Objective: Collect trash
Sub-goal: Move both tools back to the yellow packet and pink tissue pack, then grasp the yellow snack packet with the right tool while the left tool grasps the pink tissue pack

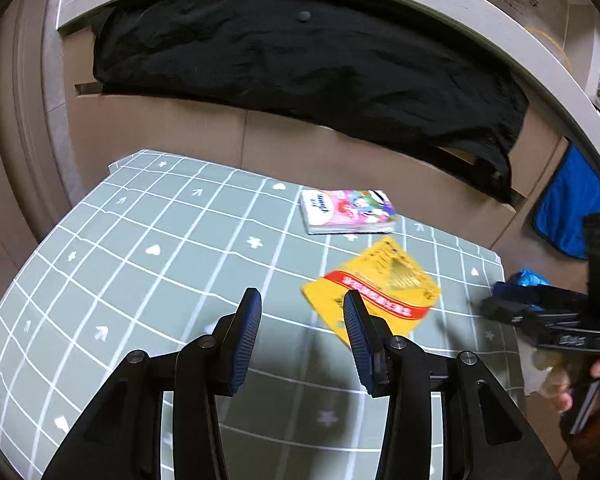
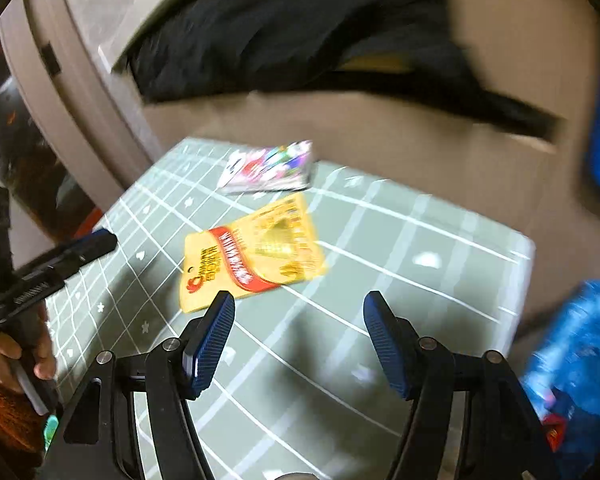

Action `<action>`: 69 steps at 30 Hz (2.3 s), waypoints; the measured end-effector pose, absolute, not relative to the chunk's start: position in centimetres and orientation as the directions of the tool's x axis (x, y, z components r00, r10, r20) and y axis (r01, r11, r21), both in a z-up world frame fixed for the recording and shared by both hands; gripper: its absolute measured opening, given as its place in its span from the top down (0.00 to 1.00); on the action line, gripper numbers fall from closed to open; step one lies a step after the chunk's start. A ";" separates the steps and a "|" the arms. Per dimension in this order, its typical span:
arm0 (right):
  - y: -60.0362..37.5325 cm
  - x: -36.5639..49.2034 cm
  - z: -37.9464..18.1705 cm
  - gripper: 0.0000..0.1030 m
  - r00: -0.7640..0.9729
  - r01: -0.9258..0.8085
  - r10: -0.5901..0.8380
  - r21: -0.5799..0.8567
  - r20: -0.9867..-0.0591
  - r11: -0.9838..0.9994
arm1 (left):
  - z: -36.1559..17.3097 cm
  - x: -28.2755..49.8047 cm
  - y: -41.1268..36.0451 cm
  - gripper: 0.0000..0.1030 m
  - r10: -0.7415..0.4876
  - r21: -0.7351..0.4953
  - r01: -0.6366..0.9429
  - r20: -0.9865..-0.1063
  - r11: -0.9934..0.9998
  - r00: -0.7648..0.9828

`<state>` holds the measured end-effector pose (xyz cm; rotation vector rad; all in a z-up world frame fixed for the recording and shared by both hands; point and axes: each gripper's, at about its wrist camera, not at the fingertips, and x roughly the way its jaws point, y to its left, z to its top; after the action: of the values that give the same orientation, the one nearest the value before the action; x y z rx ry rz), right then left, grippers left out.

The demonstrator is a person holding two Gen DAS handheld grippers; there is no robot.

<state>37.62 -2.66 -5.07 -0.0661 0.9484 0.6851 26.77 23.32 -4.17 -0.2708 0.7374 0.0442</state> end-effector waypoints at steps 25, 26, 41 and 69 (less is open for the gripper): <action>7.0 46.2 -8.8 0.63 0.296 -0.659 0.521 0.224 -0.801 0.718 | -6.5 25.1 29.1 0.57 -0.099 -0.329 -0.188 -0.688 0.925 0.719; 6.2 45.3 -8.8 0.63 0.278 -0.665 0.529 0.237 -0.802 0.708 | -6.5 25.2 28.7 0.57 -0.112 -0.332 -0.173 -0.687 0.927 0.718; -4.2 33.3 -8.2 0.32 0.218 -0.667 0.586 0.320 -0.780 0.673 | -7.7 21.1 20.7 0.57 -0.225 -0.307 -0.018 -0.737 0.952 0.637; 1.2 28.4 -5.3 0.87 0.279 -0.724 0.549 0.203 -0.788 0.659 | -7.7 15.0 26.8 0.57 -0.126 -0.366 -0.216 -0.717 0.905 0.686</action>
<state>28.42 1.20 -5.32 -0.2110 0.9612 0.8621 15.04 26.76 -7.66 -0.4491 0.8210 0.0522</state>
